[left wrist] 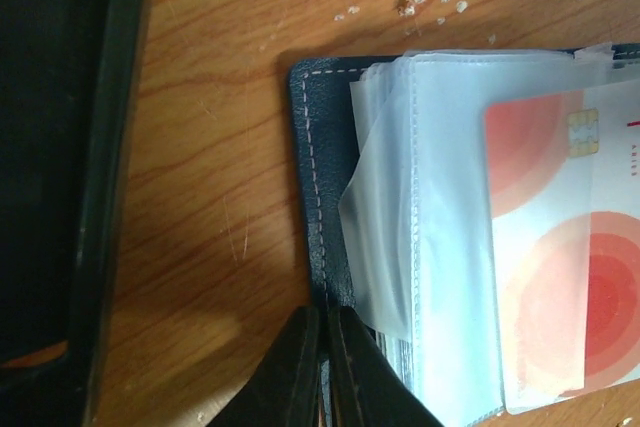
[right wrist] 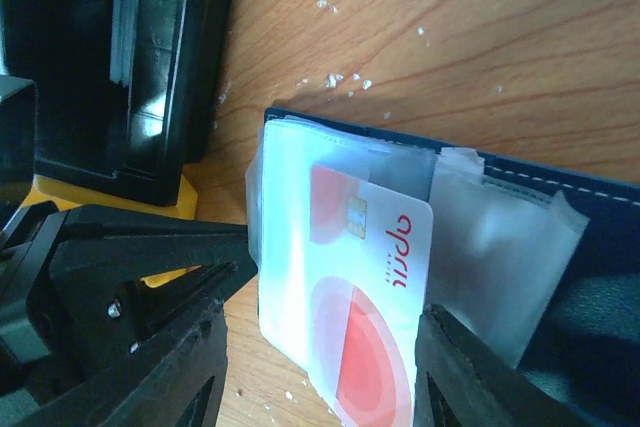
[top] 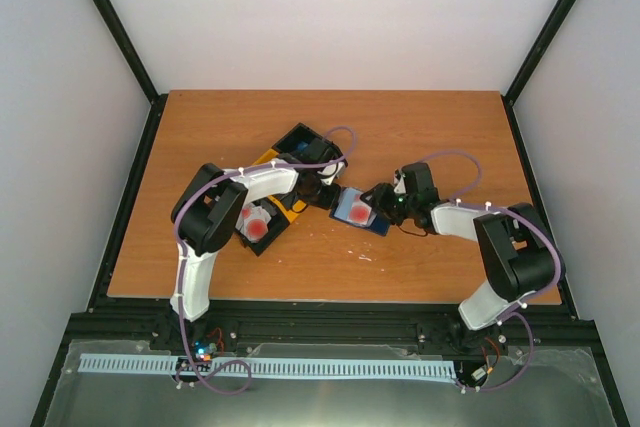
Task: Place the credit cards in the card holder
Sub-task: Insert the credit card into the card holder.
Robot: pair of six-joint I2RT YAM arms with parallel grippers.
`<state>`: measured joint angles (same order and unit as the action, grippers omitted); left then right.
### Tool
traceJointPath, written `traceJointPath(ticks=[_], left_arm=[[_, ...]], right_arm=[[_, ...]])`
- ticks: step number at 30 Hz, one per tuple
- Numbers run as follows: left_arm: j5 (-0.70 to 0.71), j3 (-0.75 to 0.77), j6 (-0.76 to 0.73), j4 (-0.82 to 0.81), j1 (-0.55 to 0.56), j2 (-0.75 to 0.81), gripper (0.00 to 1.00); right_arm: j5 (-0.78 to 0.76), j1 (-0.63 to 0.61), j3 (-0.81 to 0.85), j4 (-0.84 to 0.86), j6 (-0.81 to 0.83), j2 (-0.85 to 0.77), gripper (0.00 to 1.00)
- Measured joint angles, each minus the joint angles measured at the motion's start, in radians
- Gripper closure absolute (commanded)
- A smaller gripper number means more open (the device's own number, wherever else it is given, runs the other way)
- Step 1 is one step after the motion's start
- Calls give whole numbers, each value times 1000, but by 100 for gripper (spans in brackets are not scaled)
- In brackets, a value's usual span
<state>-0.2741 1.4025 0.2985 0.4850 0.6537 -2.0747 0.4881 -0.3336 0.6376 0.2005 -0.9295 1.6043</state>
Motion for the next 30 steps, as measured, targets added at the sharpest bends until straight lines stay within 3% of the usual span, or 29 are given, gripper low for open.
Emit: traceJointPath(ticks=[6, 11, 24, 30], left_arm=[[-13, -14, -1, -22, 0, 4, 95], [-24, -35, -2, -44, 0, 15, 95], [-36, -83, -2, -71, 0, 42, 96], [-33, -85, -1, -69, 0, 45, 95]], right_arm=[[-79, -41, 75, -183, 17, -3, 52], [-103, -61, 90, -250, 16, 12, 58], [-62, -95, 117, -222, -53, 69, 61], [-121, -102, 130, -294, -19, 32, 62]])
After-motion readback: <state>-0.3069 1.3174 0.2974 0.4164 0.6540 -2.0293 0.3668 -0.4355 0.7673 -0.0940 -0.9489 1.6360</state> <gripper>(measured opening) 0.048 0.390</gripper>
